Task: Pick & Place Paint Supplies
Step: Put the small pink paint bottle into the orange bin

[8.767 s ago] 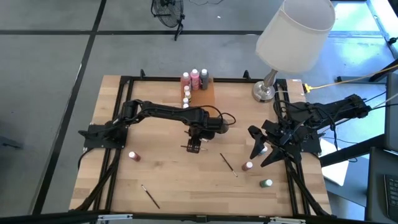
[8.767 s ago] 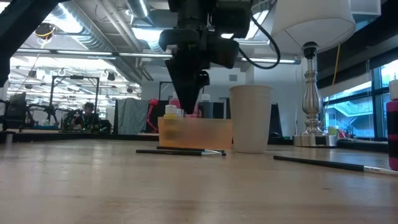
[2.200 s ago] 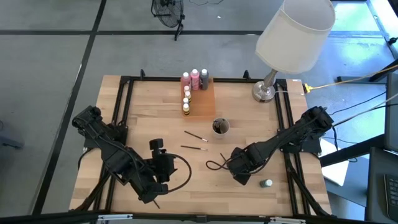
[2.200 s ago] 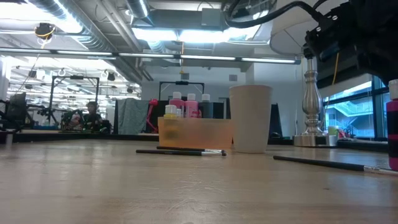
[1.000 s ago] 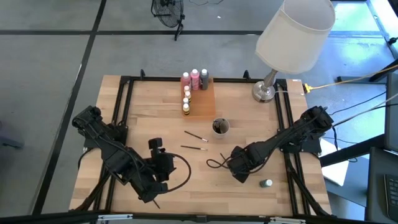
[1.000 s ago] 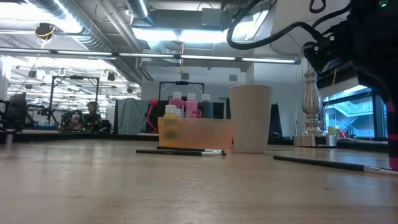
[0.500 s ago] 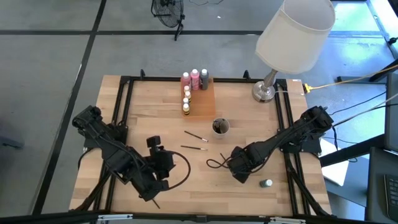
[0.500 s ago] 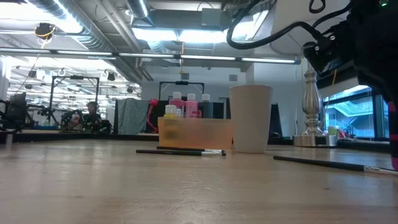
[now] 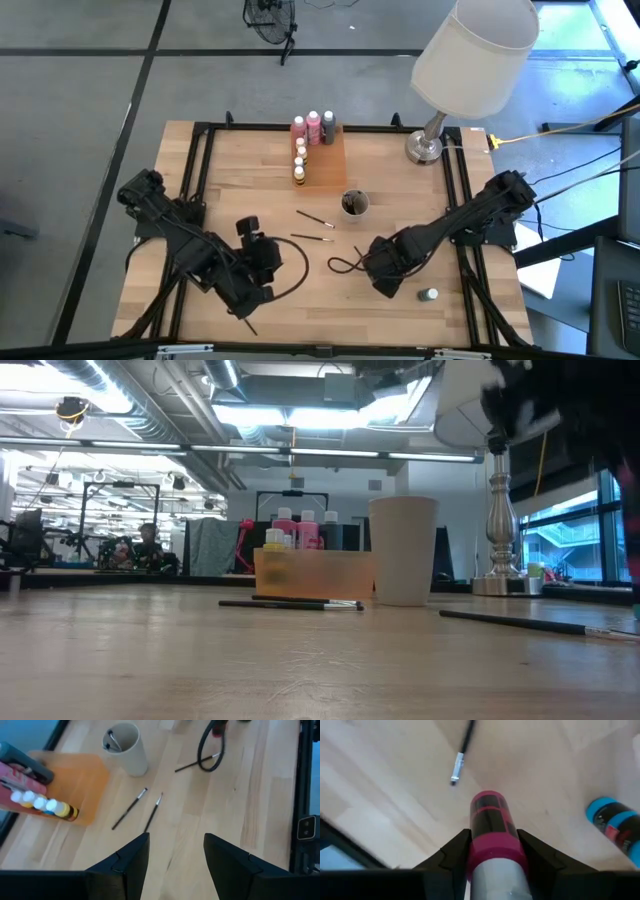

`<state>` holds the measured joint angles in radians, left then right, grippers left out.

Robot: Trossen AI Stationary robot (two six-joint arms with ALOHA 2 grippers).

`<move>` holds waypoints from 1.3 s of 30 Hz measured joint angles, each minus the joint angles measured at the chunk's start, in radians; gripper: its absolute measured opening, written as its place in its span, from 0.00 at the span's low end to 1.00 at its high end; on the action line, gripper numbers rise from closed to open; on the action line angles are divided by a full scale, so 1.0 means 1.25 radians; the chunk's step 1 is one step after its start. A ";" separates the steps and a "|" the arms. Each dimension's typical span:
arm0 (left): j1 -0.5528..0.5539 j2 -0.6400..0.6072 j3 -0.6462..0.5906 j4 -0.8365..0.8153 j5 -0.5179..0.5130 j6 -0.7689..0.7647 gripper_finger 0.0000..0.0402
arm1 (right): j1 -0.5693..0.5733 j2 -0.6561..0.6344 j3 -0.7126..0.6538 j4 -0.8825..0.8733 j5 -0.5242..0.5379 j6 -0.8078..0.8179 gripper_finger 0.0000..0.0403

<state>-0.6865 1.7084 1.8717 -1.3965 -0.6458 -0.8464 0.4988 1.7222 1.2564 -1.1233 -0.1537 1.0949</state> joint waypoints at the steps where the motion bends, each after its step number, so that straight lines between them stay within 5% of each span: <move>1: 0.005 0.000 0.000 -0.001 0.009 0.000 0.46 | 0.000 0.000 0.024 -0.019 0.006 -0.007 0.35; 12: 0.032 0.000 0.000 0.000 0.019 0.036 0.46 | 0.000 0.000 0.354 -0.230 0.113 -0.058 0.35; 20: 0.045 0.000 0.000 0.020 -0.030 0.096 0.46 | 0.001 0.000 0.541 -0.253 0.206 -0.108 0.35; 28: 0.059 0.000 0.000 0.156 -0.098 0.250 0.46 | 0.001 0.000 0.586 -0.247 0.258 -0.156 0.35; 39: 0.100 0.000 0.000 0.179 -0.098 0.257 0.46 | -0.036 0.000 0.586 -0.247 0.248 -0.233 0.35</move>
<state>-0.5619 1.7084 1.8717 -1.1729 -0.7680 -0.5255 0.4532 1.7218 1.9892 -1.4326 0.1563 0.8031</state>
